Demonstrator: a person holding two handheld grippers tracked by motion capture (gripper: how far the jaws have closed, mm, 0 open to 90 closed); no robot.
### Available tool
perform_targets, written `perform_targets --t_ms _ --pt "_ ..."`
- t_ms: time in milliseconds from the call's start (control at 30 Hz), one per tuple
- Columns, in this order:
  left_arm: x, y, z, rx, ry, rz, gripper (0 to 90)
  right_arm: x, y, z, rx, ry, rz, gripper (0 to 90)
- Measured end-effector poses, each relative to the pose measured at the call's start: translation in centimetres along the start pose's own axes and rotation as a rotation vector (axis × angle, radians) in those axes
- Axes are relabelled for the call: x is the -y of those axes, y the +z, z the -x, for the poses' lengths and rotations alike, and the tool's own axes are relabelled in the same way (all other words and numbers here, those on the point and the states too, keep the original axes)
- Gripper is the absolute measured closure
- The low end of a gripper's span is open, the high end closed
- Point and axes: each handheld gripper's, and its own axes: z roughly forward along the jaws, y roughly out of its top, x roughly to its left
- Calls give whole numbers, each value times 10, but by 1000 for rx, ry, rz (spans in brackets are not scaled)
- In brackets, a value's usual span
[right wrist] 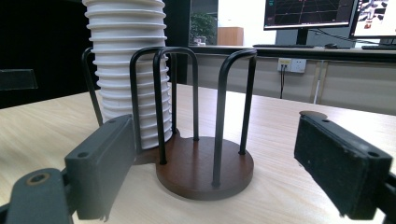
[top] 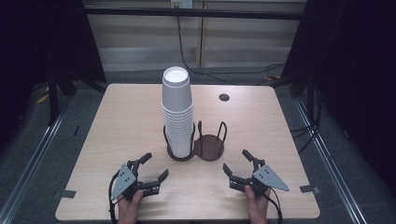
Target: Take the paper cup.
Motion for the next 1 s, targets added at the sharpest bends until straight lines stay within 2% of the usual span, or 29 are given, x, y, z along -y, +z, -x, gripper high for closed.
perform_targets --t_ms 167,400,533,633,733,867,1000 --pt "0 0 0 -1 1 0 159 1 -3 1 8 6 22 119" --pt "0 0 0 -1 0 0 158 0 -4 1 21 12 2 119" --pt "0 0 0 -3 -1 1 159 -2 0 0 30 11 -47 122" --pt "0 0 0 -3 -1 1 159 -2 2 0 18 12 -64 124" --pt "0 0 0 -4 3 -1 159 -4 4 -1 39 30 -106 128" --pt "0 0 0 -5 1 1 159 -5 4 1 0 71 -166 131" --pt "0 0 0 -5 1 0 160 -8 2 1 -34 59 -194 157"
